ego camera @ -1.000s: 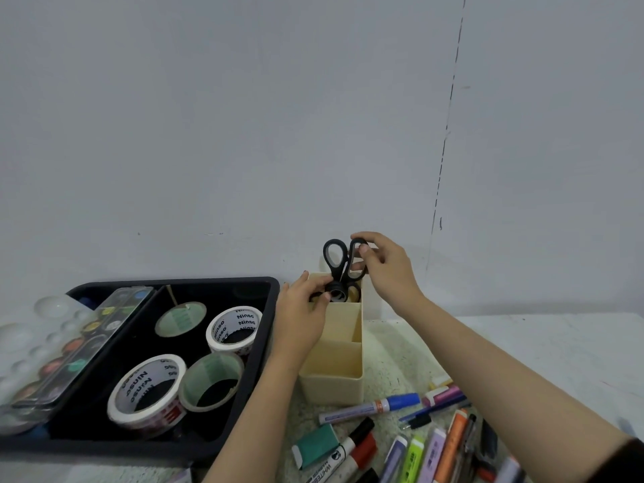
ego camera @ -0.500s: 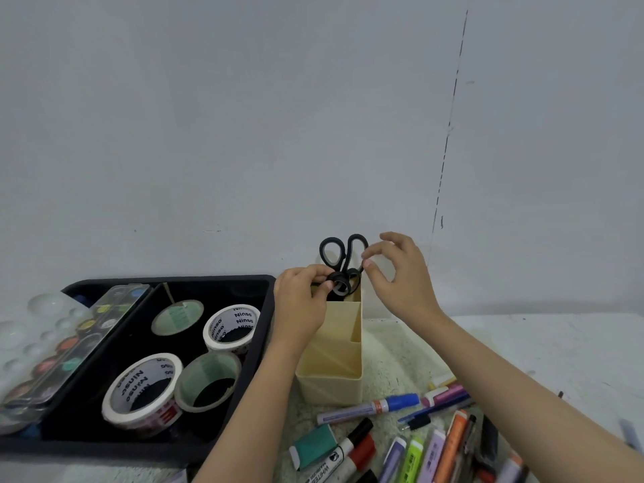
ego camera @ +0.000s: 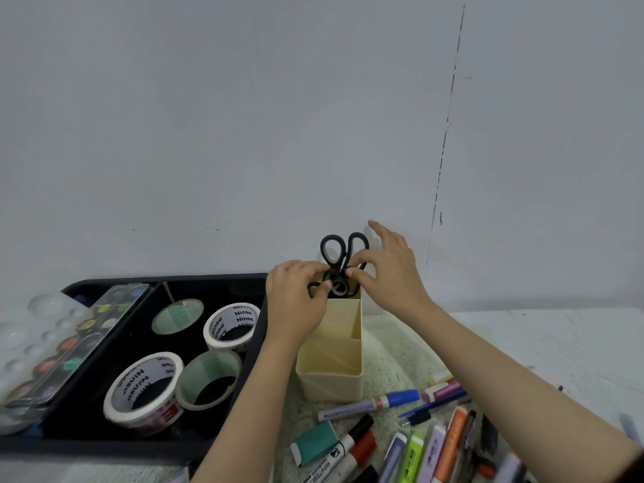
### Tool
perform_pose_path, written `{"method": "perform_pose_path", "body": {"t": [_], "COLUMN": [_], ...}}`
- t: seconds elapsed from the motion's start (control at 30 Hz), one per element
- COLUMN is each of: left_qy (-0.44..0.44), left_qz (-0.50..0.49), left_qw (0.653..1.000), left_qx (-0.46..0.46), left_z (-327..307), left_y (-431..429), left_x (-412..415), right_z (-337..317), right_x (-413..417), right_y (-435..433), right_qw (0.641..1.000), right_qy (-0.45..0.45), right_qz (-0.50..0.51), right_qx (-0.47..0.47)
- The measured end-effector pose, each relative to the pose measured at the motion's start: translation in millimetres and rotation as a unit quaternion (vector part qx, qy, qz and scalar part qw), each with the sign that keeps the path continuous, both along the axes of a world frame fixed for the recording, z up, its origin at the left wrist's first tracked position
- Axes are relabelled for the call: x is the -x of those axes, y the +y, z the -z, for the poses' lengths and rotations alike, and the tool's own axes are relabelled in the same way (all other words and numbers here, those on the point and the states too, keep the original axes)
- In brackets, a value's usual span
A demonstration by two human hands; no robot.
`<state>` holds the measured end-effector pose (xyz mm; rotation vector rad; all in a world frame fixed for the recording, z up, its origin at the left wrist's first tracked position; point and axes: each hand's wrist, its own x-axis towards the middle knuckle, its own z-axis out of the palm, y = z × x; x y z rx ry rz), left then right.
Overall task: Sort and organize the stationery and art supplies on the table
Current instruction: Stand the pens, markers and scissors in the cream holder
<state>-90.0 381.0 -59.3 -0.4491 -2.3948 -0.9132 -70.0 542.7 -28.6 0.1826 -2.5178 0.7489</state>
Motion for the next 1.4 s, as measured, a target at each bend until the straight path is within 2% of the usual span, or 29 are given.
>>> {"method": "perform_pose_path", "body": {"t": [0.07, 0.13, 0.27, 0.5, 0.67, 0.87, 1.0, 1.17, 1.27, 1.4], "left_qy": [0.022, 0.006, -0.036, 0.002, 0.000, -0.025, -0.025, 0.014, -0.027, -0.075], "left_qz": [-0.048, -0.080, -0.078, -0.058, -0.058, -0.053, -0.041, -0.038, 0.000, 0.062], "left_qw": [0.998, 0.995, 0.992, 0.997, 0.998, 0.998, 0.999, 0.999, 1.000, 0.994], "left_qx": [0.038, 0.067, 0.097, 0.055, -0.020, -0.037, -0.013, 0.023, 0.004, -0.053], "left_z": [-3, -5, -8, -13, -15, -9, -6, -5, 1, 3], "left_y": [-4, -7, -10, -4, 0, 0, 0, 0, 0, 1], "left_x": [-5, -7, -8, -12, -15, -9, -5, -4, -3, -3], "right_z": [-1, -2, 0, -3, -7, -5, 3, 10, 13, 17], "right_x": [0, 0, -2, -4, -4, -5, -8, -8, -9, -9], "right_y": [-1, -3, -7, -2, -3, -2, 2, 3, 3, 2], "right_qw": [1.000, 1.000, 0.999, 0.998, 0.997, 0.998, 0.998, 0.999, 0.998, 0.996], "right_qy": [0.005, 0.012, 0.037, 0.026, 0.046, 0.021, 0.009, 0.032, 0.015, -0.034], "right_qz": [0.003, 0.011, 0.020, 0.029, 0.029, 0.011, -0.005, -0.020, -0.055, -0.051], "right_qx": [0.009, 0.004, 0.008, -0.042, -0.054, -0.051, -0.061, -0.012, 0.030, 0.059]}}
